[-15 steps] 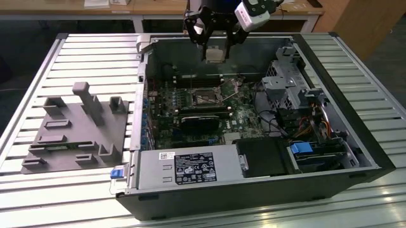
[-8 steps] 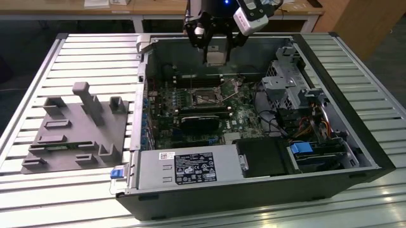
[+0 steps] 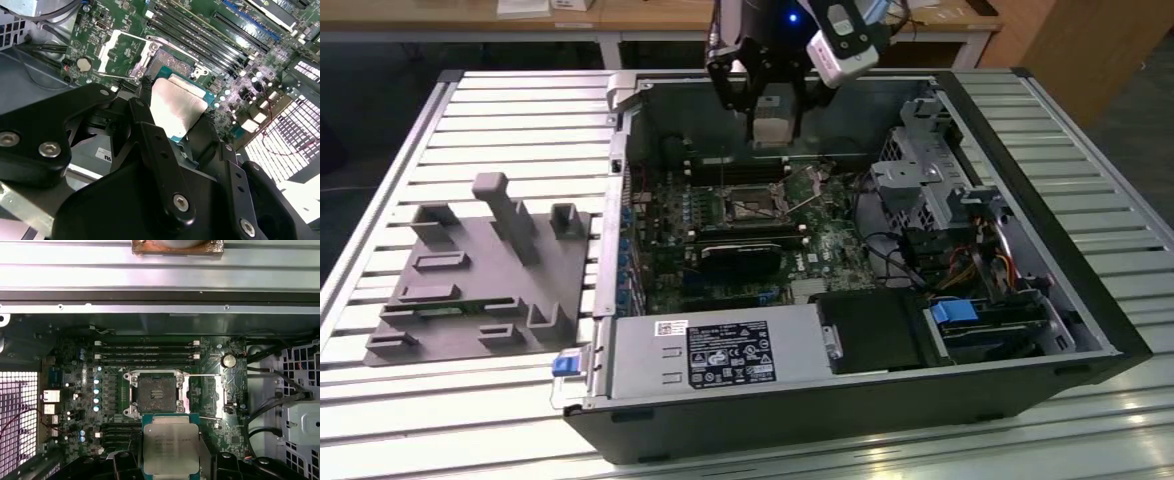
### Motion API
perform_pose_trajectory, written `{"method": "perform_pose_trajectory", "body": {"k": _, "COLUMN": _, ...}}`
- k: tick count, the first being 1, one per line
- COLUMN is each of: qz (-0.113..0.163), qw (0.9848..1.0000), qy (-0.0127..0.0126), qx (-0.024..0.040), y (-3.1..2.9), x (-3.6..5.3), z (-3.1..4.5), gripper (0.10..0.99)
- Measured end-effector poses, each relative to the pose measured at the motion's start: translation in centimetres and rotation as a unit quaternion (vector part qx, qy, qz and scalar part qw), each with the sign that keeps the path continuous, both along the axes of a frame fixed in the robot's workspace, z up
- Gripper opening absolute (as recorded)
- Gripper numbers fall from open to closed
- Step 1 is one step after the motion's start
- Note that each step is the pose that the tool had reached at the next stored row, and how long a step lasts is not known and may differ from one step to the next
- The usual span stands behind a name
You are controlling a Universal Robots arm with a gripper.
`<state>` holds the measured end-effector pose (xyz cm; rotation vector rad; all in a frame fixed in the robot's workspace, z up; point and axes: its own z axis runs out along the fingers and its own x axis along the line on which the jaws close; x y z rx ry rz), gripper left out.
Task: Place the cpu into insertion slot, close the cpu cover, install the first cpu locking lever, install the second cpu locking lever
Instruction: 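Place the cpu into insertion slot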
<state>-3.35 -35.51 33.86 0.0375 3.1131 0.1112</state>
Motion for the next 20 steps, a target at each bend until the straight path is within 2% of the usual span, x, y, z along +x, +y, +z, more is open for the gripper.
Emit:
{"method": "perform_pose_trajectory", "body": {"k": 10, "qz": 0.0, "qw": 1.0, "qy": 0.0, "qx": 0.0, "y": 0.03, "x": -0.02, "z": -1.68, "gripper": 0.537}}
{"method": "perform_pose_trajectory", "body": {"k": 20, "qz": 0.0, "qw": 1.0, "qy": 0.0, "qx": 0.0, "y": 0.4, "x": -0.04, "z": -3.12, "gripper": 0.537}}
